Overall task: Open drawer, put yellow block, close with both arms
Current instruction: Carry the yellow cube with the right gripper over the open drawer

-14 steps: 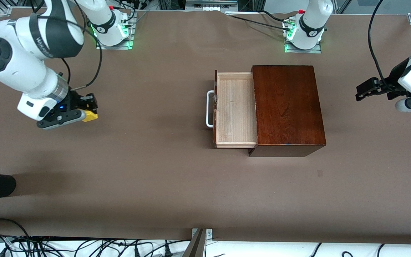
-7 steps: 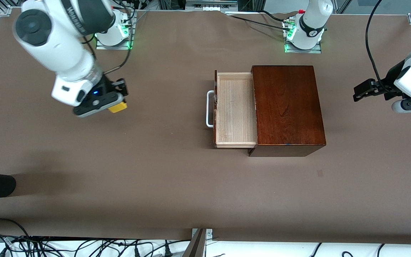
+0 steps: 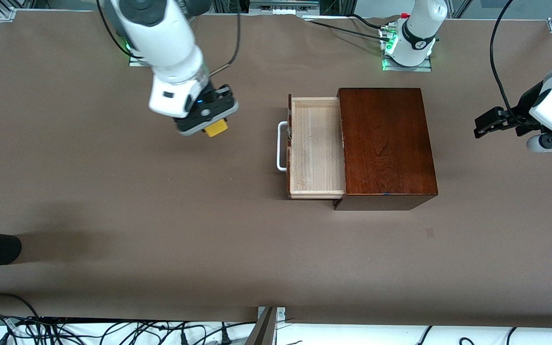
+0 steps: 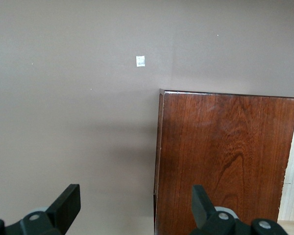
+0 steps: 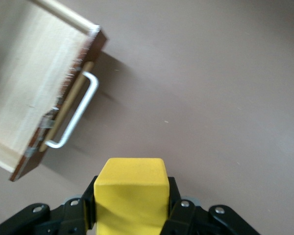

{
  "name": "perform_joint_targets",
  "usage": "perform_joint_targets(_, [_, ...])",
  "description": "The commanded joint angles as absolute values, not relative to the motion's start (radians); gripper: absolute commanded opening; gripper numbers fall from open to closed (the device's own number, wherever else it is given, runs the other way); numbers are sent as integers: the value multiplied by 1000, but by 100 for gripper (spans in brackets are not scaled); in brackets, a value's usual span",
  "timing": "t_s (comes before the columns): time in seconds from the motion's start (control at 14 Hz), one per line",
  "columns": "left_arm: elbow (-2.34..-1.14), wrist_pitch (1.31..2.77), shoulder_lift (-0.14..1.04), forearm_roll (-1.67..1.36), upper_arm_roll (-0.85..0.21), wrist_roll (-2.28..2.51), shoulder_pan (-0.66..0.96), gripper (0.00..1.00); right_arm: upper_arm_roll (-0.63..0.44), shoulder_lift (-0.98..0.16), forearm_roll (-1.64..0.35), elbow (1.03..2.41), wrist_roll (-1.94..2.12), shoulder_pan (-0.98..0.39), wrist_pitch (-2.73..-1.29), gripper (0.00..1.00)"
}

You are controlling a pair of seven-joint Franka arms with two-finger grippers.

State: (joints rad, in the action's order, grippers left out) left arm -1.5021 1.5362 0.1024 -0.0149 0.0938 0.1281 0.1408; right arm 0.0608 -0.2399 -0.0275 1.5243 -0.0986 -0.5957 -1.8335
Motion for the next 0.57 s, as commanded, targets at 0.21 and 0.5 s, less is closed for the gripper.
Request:
perform_joint_targets(0.21, [-1509,1552,101,2,84,133,137,100,54,-414,-31,1324,-92,-762,-1856,18])
perform_joint_targets(0.5, [-1509,1552,101,2,84,133,138,100,54,-507,-28,1278,1,-818,-1951,18])
